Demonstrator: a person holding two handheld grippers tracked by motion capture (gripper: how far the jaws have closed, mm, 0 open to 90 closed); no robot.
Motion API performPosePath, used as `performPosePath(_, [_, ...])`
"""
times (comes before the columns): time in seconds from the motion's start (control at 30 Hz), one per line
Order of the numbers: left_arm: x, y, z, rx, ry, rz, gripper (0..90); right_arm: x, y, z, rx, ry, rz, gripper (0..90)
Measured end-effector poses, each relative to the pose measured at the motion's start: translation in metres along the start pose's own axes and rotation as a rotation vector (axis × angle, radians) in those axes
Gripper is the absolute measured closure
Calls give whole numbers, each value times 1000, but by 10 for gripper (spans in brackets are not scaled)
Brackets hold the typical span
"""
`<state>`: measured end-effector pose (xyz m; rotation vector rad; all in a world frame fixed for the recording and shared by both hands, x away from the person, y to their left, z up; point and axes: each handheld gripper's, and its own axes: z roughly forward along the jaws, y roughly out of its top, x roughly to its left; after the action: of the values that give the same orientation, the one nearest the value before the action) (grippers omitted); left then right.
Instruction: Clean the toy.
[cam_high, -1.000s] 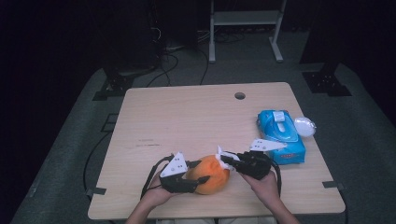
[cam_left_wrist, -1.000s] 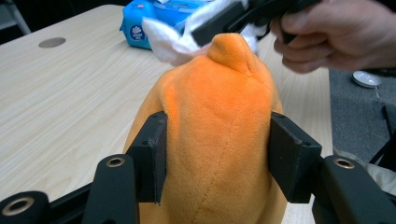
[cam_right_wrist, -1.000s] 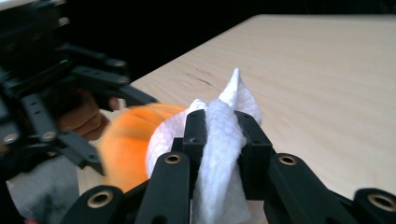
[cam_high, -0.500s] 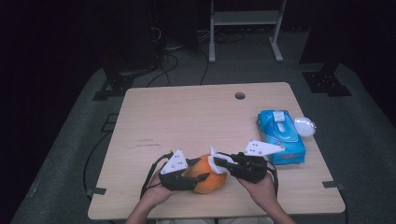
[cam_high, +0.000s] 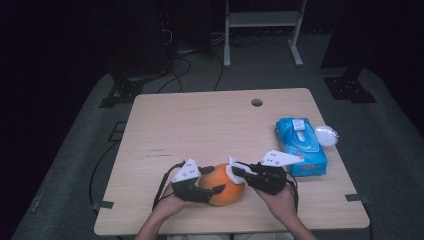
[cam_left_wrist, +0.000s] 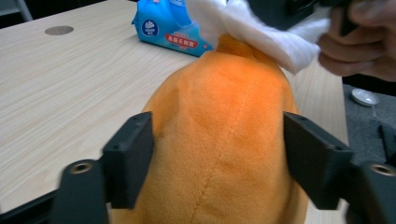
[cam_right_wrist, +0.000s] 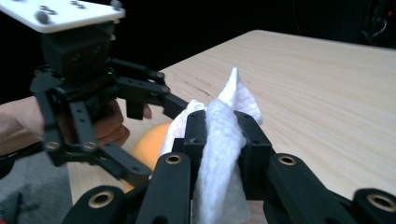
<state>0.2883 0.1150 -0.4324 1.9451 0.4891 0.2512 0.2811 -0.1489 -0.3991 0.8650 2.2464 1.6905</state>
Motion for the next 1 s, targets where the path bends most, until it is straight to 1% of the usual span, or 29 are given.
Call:
performPosePath(0.07, [-2, 1, 2, -2, 6, -6, 340, 6, 2, 2, 5, 13, -28, 756])
performPosePath(0.1, [-4, 2, 2, 7, 9, 6, 352, 8, 2, 4, 14, 11, -40, 757])
performPosePath(0.13, [-4, 3, 2, 6, 4, 6, 364, 9, 1, 6, 25, 5, -46, 757])
performPosePath(0.2, [-4, 2, -1, -3, -16, -6, 373, 4, -2, 7, 32, 2, -27, 758])
performPosePath(0.27, [-4, 2, -1, -13, -56, -25, 367, -1, -4, 6, 36, -9, -28, 758])
performPosePath(0.3, [-3, 2, -1, -16, -66, -18, 348, -2, -5, 6, 38, -7, -22, 758])
performPosePath(0.4, [0, 2, -2, -22, -69, -34, 256, -5, -6, 5, 42, -25, -23, 758])
performPosePath(0.47, [1, 1, 0, -5, -36, -30, 184, -10, -7, 4, 38, -32, -7, 758])
performPosePath(0.53, [2, -1, 3, -2, -29, -38, 142, -12, -8, 3, 33, -32, 16, 757])
performPosePath(0.57, [2, -2, 4, -1, -25, -40, 144, -12, -8, 3, 31, -32, 15, 756])
performPosePath(0.6, [3, -2, 4, -1, -25, -46, 151, -10, -7, 3, 34, -34, 6, 756])
performPosePath(0.63, [3, -2, 3, 2, -24, -41, 184, -8, -7, 3, 36, -38, -9, 756])
performPosePath(0.67, [2, -2, 1, -1, -21, -32, 254, -8, -6, 3, 40, -44, -16, 757])
performPosePath(0.7, [2, -2, -1, -3, -27, -28, 309, -9, -6, 3, 39, -46, -15, 757])
performPosePath(0.77, [1, 0, -2, -4, -32, -22, 369, -14, -6, 1, 38, -54, -5, 757])
performPosePath(0.87, [-1, 1, -2, -2, -31, -18, 395, -23, -9, -2, 39, -93, -10, 757])
performPosePath(0.9, [-1, 2, -1, -1, -28, -16, 396, -24, -9, -3, 39, -97, -2, 757])
performPosePath(1.0, [-1, 2, -1, 4, -25, -15, 398, -28, -8, -6, 35, -111, 1, 758])
